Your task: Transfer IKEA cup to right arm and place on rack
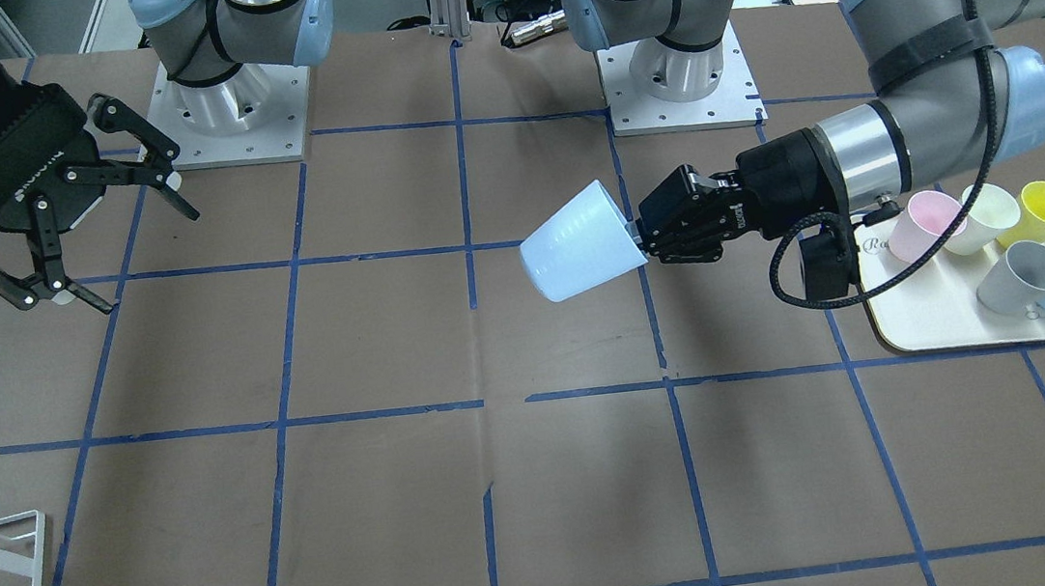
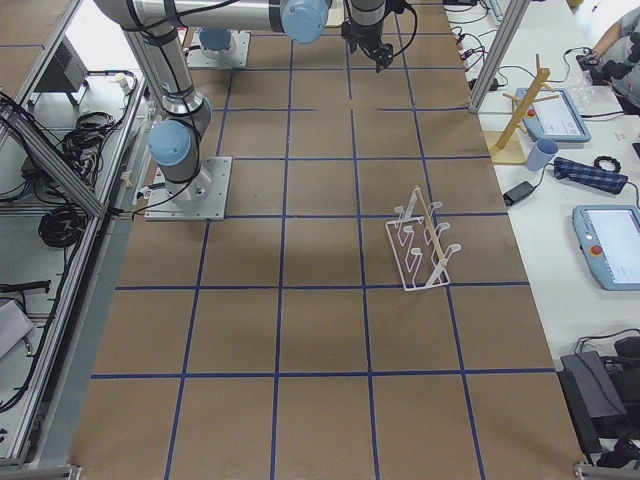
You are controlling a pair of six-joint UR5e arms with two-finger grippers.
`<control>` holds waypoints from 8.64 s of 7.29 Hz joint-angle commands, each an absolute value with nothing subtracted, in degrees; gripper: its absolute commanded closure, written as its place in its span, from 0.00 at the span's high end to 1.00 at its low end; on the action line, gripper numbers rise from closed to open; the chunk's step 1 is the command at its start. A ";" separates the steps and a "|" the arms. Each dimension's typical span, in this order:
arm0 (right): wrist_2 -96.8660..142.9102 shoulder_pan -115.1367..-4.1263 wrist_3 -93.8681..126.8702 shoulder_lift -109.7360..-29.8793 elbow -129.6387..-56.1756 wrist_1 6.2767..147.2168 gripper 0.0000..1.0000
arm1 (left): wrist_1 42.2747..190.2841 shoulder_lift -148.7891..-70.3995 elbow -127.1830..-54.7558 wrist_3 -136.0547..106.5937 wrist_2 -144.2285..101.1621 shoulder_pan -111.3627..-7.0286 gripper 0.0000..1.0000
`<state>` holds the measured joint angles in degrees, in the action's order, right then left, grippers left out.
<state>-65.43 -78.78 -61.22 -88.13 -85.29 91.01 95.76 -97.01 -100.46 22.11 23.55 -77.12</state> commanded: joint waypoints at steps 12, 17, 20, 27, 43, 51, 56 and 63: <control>-39.26 -75.94 -117.03 -95.46 -84.99 59.53 1.00 | 95.45 -86.40 -112.94 22.59 6.77 -85.87 0.00; -32.36 -83.73 -119.65 -90.10 -83.32 60.03 1.00 | 95.62 -85.78 -113.03 22.41 5.54 -86.04 0.00; -32.70 -84.11 -114.98 -90.44 -83.41 60.11 1.00 | 95.62 -85.08 -113.55 22.41 5.45 -87.19 0.00; -34.44 -87.10 -111.53 -89.91 -85.78 62.84 1.00 | 95.62 -83.85 -113.91 22.15 5.45 -87.19 0.00; -44.34 -85.44 -111.27 -90.18 -86.31 62.84 0.19 | 95.80 -82.79 -113.12 15.76 13.33 -85.35 1.00; -98.91 -70.93 -111.36 -90.00 -79.80 75.21 0.19 | 95.63 -86.73 -93.28 8.79 77.87 -78.22 1.00; -121.98 -70.93 -106.53 -78.77 -82.08 92.77 0.22 | 89.12 -90.61 -93.34 8.09 95.68 -86.37 1.00; -134.65 -78.57 -89.64 -70.93 -94.30 118.64 0.22 | 90.08 -89.66 -93.34 8.96 91.14 -86.92 1.00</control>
